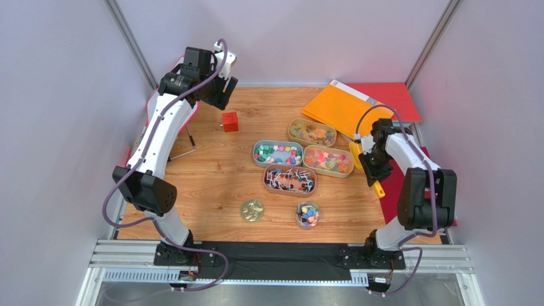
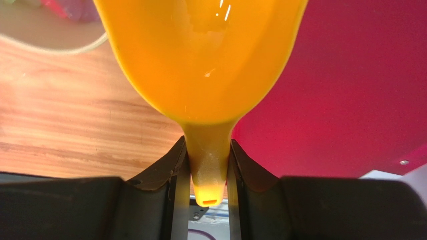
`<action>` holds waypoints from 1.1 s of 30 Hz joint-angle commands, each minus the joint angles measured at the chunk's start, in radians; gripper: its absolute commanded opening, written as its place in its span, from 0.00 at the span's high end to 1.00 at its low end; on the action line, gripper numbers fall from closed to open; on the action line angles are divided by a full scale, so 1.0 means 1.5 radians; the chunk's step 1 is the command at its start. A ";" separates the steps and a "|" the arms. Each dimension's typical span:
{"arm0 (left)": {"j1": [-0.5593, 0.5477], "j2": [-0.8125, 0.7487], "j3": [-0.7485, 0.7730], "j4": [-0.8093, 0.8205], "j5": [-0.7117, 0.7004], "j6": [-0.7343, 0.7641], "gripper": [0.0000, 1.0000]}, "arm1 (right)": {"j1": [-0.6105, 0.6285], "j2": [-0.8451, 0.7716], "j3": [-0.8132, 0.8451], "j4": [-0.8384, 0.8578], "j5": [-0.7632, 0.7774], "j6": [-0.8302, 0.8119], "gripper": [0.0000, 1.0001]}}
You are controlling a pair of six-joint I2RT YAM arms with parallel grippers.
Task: Pack the candies
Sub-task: Place the spatula at the center of the board.
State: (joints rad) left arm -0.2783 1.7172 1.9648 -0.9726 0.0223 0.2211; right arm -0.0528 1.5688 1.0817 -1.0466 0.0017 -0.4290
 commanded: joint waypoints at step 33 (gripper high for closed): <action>-0.085 -0.182 -0.164 0.152 0.086 0.026 0.13 | -0.028 -0.197 0.015 -0.022 -0.089 -0.108 0.32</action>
State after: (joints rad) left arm -0.3904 1.5085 1.7256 -0.7952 0.0521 0.2741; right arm -0.0837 1.4971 1.0409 -0.9955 -0.0158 -0.4576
